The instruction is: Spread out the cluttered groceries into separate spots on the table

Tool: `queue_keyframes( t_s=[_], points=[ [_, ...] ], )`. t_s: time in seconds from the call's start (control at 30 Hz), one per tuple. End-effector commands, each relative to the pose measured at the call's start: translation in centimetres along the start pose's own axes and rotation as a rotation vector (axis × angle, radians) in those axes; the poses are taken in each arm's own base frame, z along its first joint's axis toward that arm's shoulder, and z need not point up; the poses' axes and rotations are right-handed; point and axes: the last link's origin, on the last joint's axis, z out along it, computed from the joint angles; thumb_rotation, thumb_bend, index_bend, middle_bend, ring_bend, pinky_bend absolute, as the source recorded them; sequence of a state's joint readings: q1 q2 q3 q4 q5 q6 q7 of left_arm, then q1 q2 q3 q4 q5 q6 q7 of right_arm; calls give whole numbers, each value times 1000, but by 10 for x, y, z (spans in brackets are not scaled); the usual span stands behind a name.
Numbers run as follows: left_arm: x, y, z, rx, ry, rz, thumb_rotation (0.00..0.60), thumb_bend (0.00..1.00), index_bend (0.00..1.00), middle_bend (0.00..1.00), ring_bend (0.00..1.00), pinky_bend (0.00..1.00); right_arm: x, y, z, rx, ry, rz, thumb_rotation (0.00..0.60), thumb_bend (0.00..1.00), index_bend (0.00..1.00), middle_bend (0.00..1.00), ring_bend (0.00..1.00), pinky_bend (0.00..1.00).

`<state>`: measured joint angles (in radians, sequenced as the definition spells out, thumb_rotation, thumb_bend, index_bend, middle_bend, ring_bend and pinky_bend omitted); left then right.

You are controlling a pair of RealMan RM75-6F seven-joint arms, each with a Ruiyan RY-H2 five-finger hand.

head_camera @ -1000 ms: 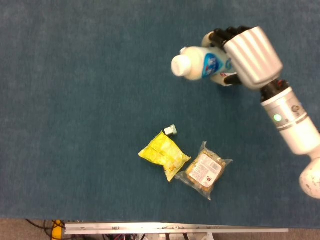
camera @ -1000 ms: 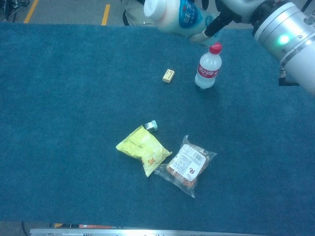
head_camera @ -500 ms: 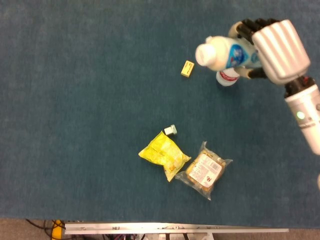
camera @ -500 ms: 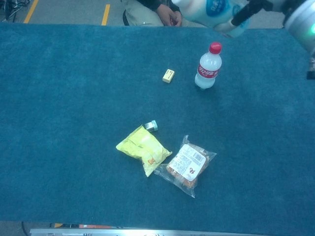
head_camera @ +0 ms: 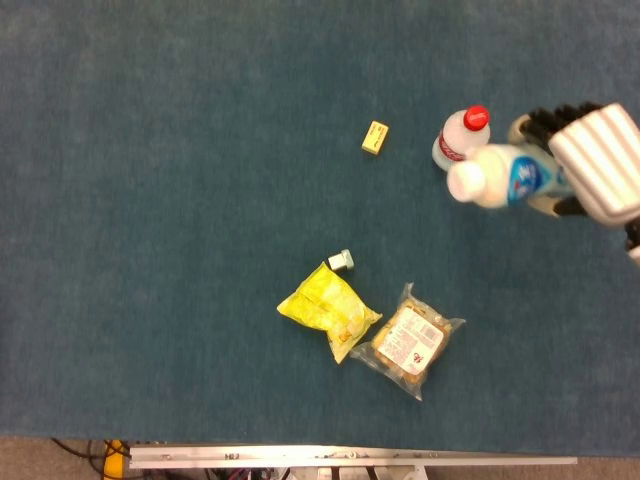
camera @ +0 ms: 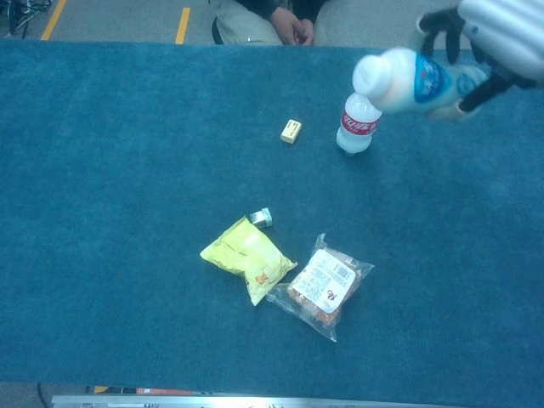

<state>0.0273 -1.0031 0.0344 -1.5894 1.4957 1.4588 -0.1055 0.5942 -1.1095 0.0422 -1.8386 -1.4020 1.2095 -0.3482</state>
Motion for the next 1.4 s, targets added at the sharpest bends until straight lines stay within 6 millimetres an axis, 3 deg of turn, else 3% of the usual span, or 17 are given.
queue_keyframes(
  t_s=[0.03, 0.3, 0.73, 0.93, 1.4],
  points=[
    [-1, 0, 1, -3, -2, 0, 600, 441, 373, 336, 268, 199, -10, 7, -11, 4, -55, -30, 600, 71, 663, 623, 592, 617],
    [-4, 5, 5, -23, -12, -1, 600, 441, 373, 336, 268, 199, -37, 8, -20, 17, -132, -112, 600, 71, 663, 624, 592, 617],
    [-9, 5, 6, -25, -29, -4, 600, 441, 373, 336, 268, 199, -82, -7, -4, 22, -238, -207, 600, 71, 663, 607, 551, 617],
    [-10, 4, 7, -20, -32, -5, 600, 441, 373, 336, 268, 199, -92, -8, 1, 5, -269, -225, 600, 71, 658, 581, 527, 617],
    [-13, 9, 10, -33, -38, -7, 600, 441, 373, 336, 268, 199, -99, -2, -3, -23, -331, -229, 600, 71, 397, 471, 445, 617]
  ],
)
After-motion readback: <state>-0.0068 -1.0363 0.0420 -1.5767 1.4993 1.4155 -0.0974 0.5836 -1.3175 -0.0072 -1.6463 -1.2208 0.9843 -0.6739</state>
